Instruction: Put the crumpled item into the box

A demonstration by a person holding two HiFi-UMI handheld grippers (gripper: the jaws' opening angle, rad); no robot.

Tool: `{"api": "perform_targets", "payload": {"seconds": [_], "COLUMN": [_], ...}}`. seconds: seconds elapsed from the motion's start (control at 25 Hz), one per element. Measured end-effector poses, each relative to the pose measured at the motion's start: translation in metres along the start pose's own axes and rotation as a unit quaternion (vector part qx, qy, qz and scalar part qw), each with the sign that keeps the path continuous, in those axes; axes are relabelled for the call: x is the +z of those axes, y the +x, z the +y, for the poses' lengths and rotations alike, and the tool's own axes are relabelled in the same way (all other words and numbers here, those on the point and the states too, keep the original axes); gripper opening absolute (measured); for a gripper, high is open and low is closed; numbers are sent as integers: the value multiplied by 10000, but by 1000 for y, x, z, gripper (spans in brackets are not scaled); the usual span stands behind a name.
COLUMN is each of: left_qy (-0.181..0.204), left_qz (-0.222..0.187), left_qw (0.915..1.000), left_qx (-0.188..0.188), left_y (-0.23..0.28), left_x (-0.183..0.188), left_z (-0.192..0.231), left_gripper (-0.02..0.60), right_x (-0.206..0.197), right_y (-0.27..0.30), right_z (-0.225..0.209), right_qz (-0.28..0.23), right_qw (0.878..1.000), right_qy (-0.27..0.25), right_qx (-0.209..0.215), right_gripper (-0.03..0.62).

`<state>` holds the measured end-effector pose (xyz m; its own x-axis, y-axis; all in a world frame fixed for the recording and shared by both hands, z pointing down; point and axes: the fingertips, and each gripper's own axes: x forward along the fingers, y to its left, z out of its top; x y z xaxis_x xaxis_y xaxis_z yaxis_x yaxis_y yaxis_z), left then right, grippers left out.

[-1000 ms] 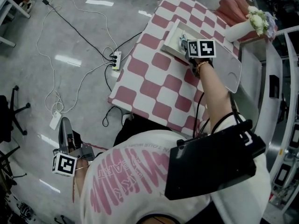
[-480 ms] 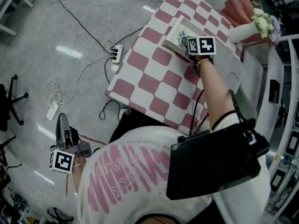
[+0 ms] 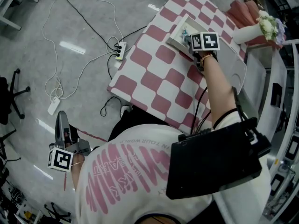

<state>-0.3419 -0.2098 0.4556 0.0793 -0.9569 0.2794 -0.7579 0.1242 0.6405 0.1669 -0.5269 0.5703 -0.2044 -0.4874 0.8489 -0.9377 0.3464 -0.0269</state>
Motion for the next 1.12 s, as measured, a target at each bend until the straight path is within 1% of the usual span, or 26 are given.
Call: {"api": "perform_targets", "payload": {"seconds": [0.4, 0.6, 0.8, 1.12], "left_qy": [33, -16, 3, 5], "left_qz": [-43, -54, -62, -103], "left_qw": [10000, 10000, 9999, 9999], "left_qx": [39, 65, 79, 100], "left_y": [-7, -8, -8, -9], "left_x": [4, 2, 3, 3], "left_z": [1, 0, 0, -1], "left_gripper": [8, 8, 8, 8], "right_x": [0, -1, -2, -4], "right_y": [5, 6, 6, 9], "right_z": [3, 2, 2, 4], "right_qz": [240, 320, 424, 615], "right_qw": [9996, 9993, 9990, 9980], "right_qy": [-172, -190, -82, -110], "right_qx": [14, 87, 108, 130], "right_gripper": [61, 61, 61, 60]}}
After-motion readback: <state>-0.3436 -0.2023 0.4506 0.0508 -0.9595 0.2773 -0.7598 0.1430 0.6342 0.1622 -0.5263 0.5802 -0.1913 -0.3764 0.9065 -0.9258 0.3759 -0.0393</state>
